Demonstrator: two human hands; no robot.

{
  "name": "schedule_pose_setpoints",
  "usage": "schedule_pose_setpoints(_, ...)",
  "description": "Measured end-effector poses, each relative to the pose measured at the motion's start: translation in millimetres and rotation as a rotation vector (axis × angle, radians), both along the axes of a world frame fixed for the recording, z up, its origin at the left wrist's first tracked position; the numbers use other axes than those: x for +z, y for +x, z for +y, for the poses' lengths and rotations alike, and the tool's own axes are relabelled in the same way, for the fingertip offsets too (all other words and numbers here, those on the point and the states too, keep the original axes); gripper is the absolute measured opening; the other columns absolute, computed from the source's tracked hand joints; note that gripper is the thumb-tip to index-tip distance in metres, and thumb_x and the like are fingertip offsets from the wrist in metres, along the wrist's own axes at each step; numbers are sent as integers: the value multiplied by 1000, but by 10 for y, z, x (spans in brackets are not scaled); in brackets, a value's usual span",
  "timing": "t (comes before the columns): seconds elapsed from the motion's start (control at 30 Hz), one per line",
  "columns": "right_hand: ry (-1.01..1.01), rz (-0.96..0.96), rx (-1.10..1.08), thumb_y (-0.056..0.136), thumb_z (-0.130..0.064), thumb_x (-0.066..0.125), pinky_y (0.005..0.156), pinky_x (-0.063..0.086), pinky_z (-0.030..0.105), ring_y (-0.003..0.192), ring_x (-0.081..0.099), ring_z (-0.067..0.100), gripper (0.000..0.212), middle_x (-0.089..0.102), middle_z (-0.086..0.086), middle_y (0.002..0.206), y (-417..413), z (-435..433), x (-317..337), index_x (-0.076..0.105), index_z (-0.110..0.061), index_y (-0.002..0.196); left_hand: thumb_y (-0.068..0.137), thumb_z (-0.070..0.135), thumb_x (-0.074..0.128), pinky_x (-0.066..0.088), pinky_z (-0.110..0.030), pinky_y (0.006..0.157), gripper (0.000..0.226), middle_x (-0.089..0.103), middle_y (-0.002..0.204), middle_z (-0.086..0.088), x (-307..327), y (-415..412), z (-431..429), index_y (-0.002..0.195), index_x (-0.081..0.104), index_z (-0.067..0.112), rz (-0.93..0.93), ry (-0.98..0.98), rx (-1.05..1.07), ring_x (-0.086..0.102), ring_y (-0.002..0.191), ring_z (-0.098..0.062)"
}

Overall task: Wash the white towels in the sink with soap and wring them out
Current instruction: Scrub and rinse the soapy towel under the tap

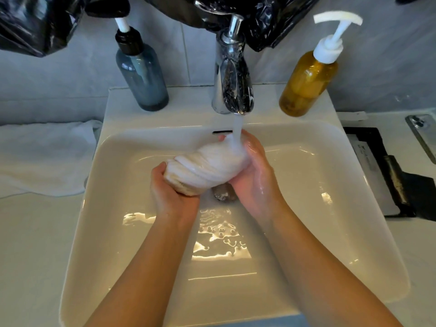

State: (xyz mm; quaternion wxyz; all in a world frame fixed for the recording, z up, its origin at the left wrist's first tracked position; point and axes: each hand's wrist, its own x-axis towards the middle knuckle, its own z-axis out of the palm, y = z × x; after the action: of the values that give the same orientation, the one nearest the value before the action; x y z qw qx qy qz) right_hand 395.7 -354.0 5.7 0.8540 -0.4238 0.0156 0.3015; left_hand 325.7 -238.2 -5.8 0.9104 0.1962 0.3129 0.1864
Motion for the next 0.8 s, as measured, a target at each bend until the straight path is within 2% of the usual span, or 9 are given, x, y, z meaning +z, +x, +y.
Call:
schedule_pose_setpoints(0.1,34,74,-91,90,-32,59,107,42,48,117,56,32,42,57,17,123,66,-67,8,55,-9,125,101,38,30,49,-39,92,43,66,119,-14,-6,47,-77,118,61,13,102,135,-184,60,118,-29)
schedule_pose_setpoints(0.2,50,164,-199,85,-34,56,96,48,40,100,61,26,31,63,13,100,165,-199,21,62,-9,102,104,50,24,49,-45,96,60,64,130,-15,2,75,-239,135,53,9,129,202,-361,59,122,-29)
schedule_pose_setpoints(0.3,62,213,-323,94,-30,46,77,51,31,83,63,21,27,64,7,82,281,-329,-14,63,-10,89,102,47,28,39,-52,109,58,59,137,-13,38,93,-371,142,46,10,59,171,-434,55,128,-29)
schedule_pose_setpoints(0.43,78,254,-384,96,-34,42,79,49,33,87,62,22,31,63,6,84,353,-412,-83,62,-11,92,98,39,44,38,-53,111,59,46,147,-21,42,68,-371,144,41,2,1,154,-446,49,133,-32)
schedule_pose_setpoints(0.47,82,281,-397,96,-36,41,80,50,34,90,62,23,32,63,6,86,364,-420,-104,61,-11,95,97,36,48,42,-52,108,61,46,145,-23,27,56,-367,146,37,0,0,176,-467,49,130,-32)
schedule_pose_setpoints(0.53,87,335,-434,96,-37,41,84,51,35,93,63,24,32,63,6,90,377,-431,-125,61,-12,97,94,30,50,54,-42,94,59,57,125,-15,32,42,-382,145,37,3,21,285,-536,57,115,-27)
schedule_pose_setpoints(0.6,73,369,-482,96,-36,41,83,54,32,90,66,23,32,65,6,89,368,-437,-137,63,-14,91,95,31,48,55,-31,80,50,60,105,-5,52,49,-415,140,41,9,45,424,-587,62,95,-20)
schedule_pose_setpoints(0.7,62,374,-515,96,-35,43,76,58,32,85,70,23,31,70,6,84,342,-415,-159,66,-14,93,92,38,50,55,-31,84,50,63,108,-5,41,59,-421,139,47,20,55,571,-580,62,97,-20)
schedule_pose_setpoints(0.8,53,351,-494,95,-36,44,87,55,35,93,68,24,33,69,6,88,320,-371,-101,67,-13,93,91,37,50,52,-39,86,55,62,108,-7,94,32,-374,141,45,15,43,423,-506,61,97,-22)
